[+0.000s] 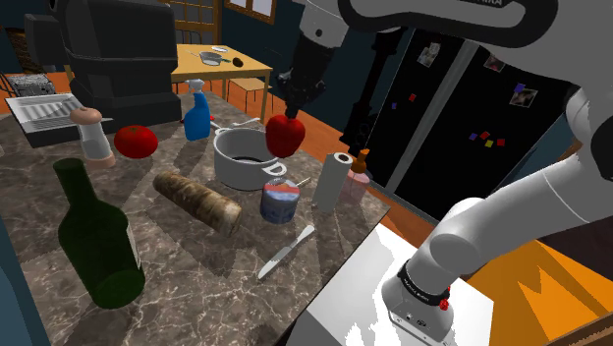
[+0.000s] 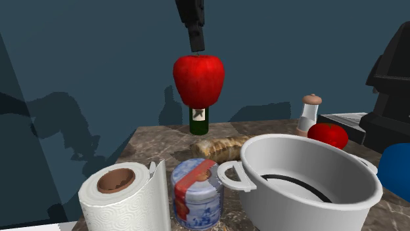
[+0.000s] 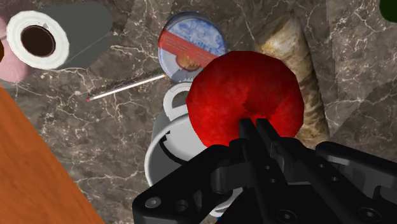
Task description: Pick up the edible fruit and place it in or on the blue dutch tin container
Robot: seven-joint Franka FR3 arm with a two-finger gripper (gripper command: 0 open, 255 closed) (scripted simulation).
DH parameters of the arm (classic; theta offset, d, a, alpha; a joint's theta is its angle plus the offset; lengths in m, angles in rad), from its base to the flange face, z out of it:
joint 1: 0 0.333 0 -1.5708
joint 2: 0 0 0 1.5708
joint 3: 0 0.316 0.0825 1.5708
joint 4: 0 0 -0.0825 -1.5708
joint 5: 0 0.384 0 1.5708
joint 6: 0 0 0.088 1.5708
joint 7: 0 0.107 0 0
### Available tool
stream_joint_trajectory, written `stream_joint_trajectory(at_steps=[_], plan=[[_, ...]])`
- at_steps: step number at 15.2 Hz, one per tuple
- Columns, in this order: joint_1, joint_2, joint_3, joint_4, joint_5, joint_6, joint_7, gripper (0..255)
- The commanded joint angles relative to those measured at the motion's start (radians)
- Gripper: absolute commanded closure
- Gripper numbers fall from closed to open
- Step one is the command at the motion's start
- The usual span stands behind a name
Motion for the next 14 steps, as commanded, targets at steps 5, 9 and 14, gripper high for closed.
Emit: stream_joint_trajectory(at_steps=[5, 9, 14], plan=[[-0.006, -0.036, -0.034, -0.075, 0.008, 0.035, -0.051, 255], [-0.003, -0.042, -0.03, -0.134, 0.013, 0.088, -0.054, 255], [0.0, -0.045, -0.024, -0.203, 0.018, 0.155, -0.057, 255]])
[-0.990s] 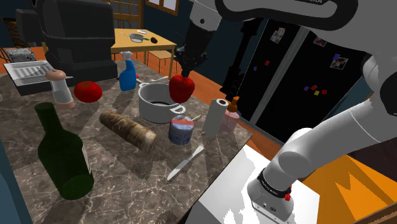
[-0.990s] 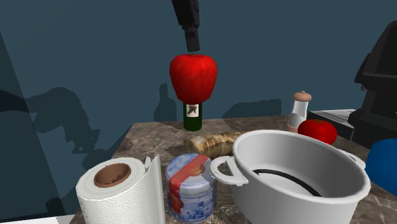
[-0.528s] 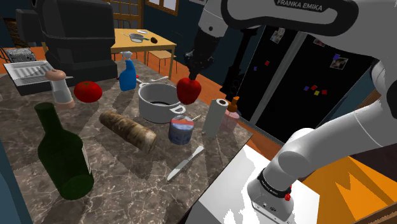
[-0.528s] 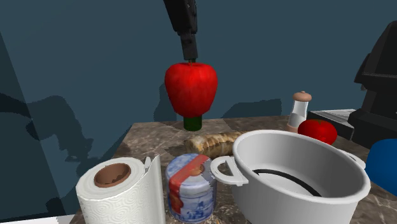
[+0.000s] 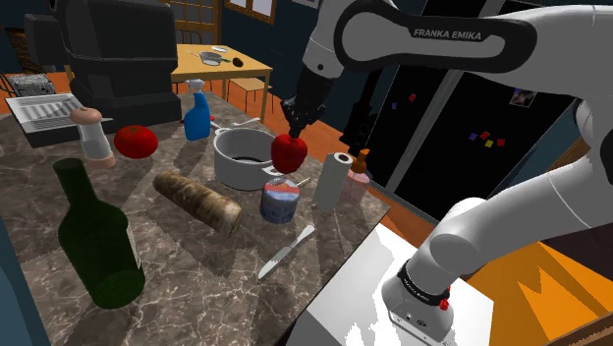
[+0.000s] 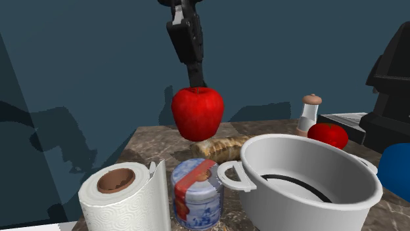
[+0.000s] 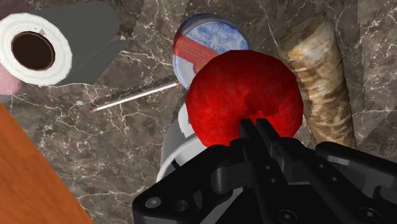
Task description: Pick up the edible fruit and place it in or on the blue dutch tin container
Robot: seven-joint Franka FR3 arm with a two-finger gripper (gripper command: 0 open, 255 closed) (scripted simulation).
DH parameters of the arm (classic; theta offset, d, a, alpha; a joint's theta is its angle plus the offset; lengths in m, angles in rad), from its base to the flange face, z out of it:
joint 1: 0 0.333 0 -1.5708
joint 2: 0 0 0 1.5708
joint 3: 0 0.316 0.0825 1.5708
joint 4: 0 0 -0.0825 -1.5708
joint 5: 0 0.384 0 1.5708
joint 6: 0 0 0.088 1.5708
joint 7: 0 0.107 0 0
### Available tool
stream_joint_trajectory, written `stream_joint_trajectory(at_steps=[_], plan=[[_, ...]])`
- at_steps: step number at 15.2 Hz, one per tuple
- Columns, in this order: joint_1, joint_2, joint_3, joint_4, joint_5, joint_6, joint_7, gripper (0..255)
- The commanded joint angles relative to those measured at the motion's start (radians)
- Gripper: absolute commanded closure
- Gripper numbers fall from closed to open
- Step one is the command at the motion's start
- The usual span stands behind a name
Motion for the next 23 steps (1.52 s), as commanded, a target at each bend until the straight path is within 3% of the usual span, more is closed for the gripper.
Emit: stream_joint_trajectory(at_steps=[1, 13, 20, 21, 23], plan=[[0.001, 0.003, 0.003, -0.025, 0.001, 0.028, 0.0, 255], [0.006, 0.024, 0.023, -0.168, 0.012, 0.193, -0.004, 255], [0.007, 0.024, 0.023, -0.168, 0.012, 0.193, -0.004, 255], [0.007, 0.024, 0.023, -0.169, 0.012, 0.193, -0.004, 0], [0.007, 0.025, 0.023, -0.169, 0.012, 0.194, -0.004, 0]])
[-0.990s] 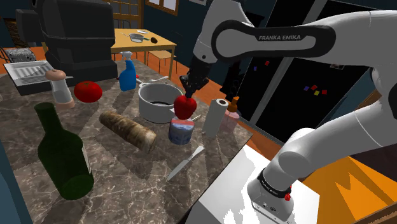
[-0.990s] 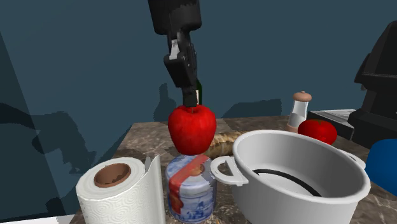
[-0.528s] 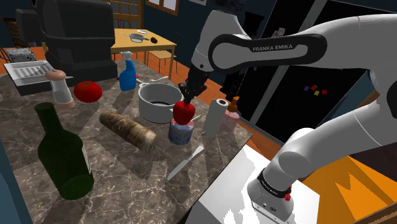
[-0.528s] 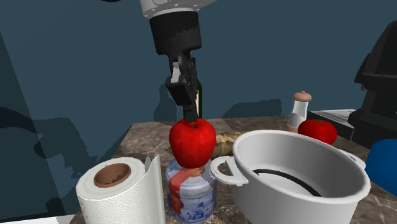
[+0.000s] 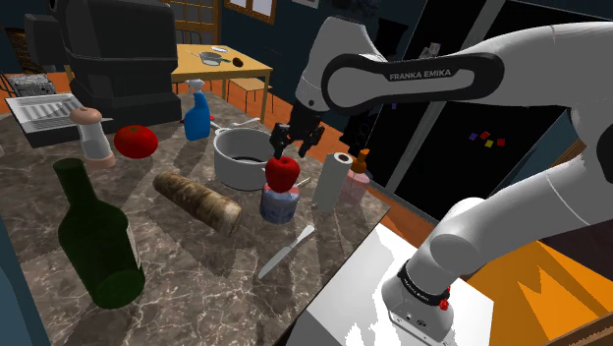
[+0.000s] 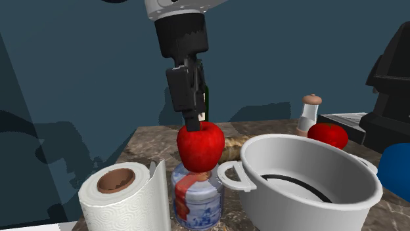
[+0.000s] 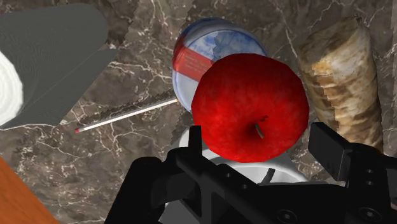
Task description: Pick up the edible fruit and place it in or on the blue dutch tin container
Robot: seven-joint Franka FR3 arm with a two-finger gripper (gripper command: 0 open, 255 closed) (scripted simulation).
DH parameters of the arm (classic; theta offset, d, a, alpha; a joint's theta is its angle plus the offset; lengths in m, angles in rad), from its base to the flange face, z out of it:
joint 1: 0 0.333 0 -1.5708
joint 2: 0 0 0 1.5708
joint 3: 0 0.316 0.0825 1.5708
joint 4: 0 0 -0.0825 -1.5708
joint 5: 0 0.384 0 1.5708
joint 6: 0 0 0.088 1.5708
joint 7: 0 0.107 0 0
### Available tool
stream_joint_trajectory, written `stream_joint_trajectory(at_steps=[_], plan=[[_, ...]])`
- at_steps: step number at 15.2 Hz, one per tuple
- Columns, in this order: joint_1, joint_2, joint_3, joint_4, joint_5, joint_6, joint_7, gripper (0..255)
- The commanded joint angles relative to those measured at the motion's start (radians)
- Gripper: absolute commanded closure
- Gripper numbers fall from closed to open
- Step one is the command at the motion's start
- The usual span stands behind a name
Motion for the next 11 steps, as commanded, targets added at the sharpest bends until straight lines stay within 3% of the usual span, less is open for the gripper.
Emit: stream_joint_trajectory(at_steps=[1, 3, 7, 11], plan=[[0.0, 0.0, 0.0, 0.0, 0.0, 0.0, 0.0, 0], [0.0, 0.0, 0.0, 0.0, 0.0, -0.001, 0.0, 0], [0.0, -0.046, -0.022, 0.088, -0.001, -0.134, -0.004, 0], [0.0, -0.046, -0.022, 0.088, -0.001, -0.134, -0.004, 0]])
